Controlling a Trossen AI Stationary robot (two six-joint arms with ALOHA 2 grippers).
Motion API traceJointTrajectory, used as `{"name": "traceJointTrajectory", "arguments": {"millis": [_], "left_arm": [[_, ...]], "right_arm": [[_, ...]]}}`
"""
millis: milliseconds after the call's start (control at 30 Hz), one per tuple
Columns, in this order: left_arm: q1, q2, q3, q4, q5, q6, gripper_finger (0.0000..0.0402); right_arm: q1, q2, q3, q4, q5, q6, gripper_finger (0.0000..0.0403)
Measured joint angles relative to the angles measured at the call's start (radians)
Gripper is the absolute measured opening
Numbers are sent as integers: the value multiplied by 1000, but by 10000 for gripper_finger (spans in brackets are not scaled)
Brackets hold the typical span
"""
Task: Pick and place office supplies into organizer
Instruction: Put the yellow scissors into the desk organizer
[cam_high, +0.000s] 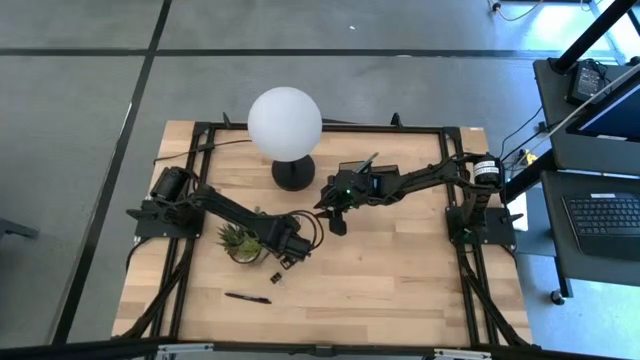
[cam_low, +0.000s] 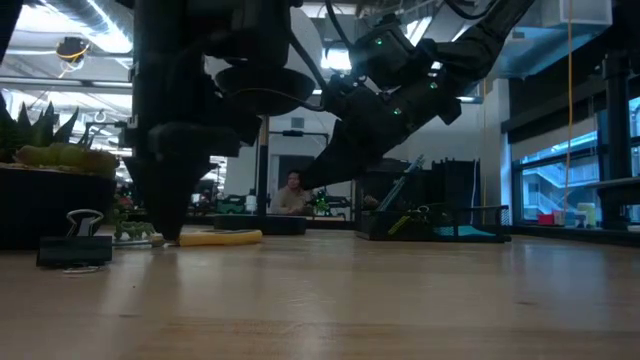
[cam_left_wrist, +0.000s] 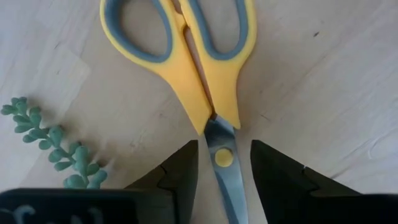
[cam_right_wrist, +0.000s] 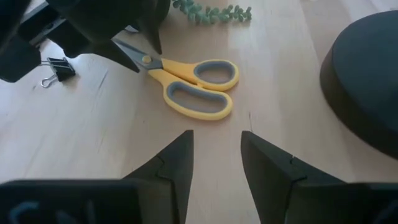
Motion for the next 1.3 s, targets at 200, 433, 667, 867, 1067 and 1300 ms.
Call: {"name": "traceJointTrajectory", "arguments": {"millis": [200,433,667,867,1067,1300], "left_arm": [[7,0,0,2,-7,-11,156],[58,0,0,5,-4,-37,157],[88,3,0,42,24,36,157],[112,42,6,34,46,40,157],[127,63,5,54,84,141,157],[125,64,3,77,46,347,140]], "right_arm": [[0,0,0,-3,0,0,136],[0,-14,0,-57,0,-4,136],[0,-103,0,-215,66,-23,136],[12,-180,0,-307,92,-27,136],[44,-227,0,-369,91,-45,136],[87,-275,0,-576,98,11,136]]}}
